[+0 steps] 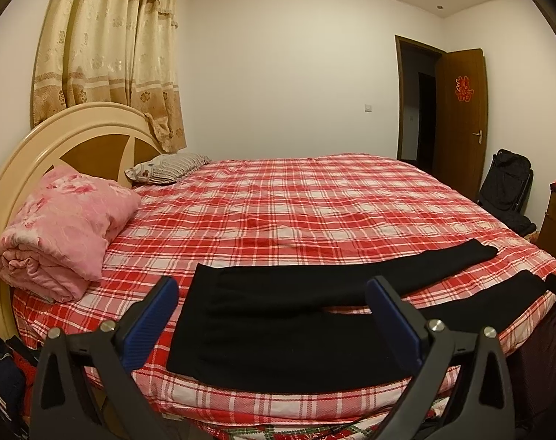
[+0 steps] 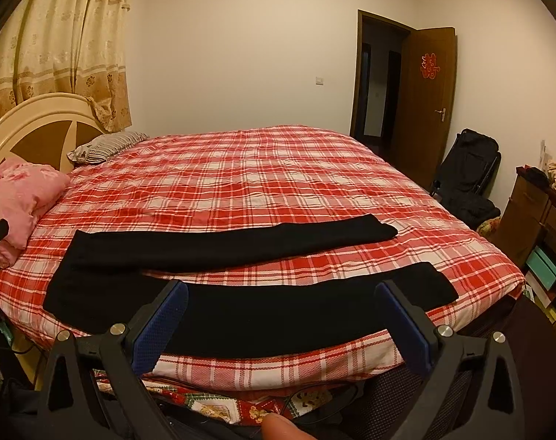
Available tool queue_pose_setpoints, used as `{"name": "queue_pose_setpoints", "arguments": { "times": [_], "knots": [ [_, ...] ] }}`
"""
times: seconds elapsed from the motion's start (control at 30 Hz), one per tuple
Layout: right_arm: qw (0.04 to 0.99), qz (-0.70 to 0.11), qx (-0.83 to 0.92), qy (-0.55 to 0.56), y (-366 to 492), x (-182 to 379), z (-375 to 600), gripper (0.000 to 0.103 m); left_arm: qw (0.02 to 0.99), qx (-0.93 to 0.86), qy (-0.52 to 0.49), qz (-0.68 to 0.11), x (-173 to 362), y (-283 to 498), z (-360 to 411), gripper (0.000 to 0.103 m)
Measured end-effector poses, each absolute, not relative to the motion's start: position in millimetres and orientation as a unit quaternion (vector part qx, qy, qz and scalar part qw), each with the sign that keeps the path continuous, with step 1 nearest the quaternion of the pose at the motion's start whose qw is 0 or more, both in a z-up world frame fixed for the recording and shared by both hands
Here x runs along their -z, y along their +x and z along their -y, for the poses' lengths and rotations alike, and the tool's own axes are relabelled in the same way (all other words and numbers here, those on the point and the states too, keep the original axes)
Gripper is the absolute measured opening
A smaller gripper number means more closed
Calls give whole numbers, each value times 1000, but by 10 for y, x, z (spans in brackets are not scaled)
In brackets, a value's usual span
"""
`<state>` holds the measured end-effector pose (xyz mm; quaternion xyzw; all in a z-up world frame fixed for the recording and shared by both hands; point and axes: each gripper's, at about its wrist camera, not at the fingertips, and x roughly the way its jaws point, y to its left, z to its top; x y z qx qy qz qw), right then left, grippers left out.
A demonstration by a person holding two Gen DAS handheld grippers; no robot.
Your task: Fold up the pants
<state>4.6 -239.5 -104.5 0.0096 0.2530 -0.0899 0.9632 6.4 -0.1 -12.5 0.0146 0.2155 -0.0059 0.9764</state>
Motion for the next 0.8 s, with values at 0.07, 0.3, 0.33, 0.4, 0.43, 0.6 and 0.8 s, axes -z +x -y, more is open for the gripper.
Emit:
{"name": "queue_pose_setpoints", "arguments": {
  "times": [0.07, 0.3, 0.33, 0.4, 0.43, 0.6, 0.8],
  "knots": [
    [963, -253, 90, 9, 48, 1044, 2395, 102, 976, 6, 15, -217, 136, 67, 4, 103],
    [962, -257, 89, 8, 70, 1050, 2385, 102, 976, 7, 15, -219, 148, 70, 30, 103],
    [962, -256, 90, 7, 64, 1048, 2383, 102, 976, 7, 15, -219, 146, 71, 30, 103],
    [962, -256, 91, 7, 72, 1045, 2384, 102, 976, 8, 15, -219, 148, 70, 32, 103],
    [962, -256, 91, 7, 74, 1049, 2384, 102, 975, 8, 15, -220, 147, 72, 33, 103],
    [961, -260, 90, 6, 91, 1071, 2397, 102, 975, 9, 16, -223, 162, 84, 36, 103],
    [961, -260, 90, 6, 89, 1076, 2388, 102, 974, 9, 16, -224, 163, 85, 39, 103]
  ]
}}
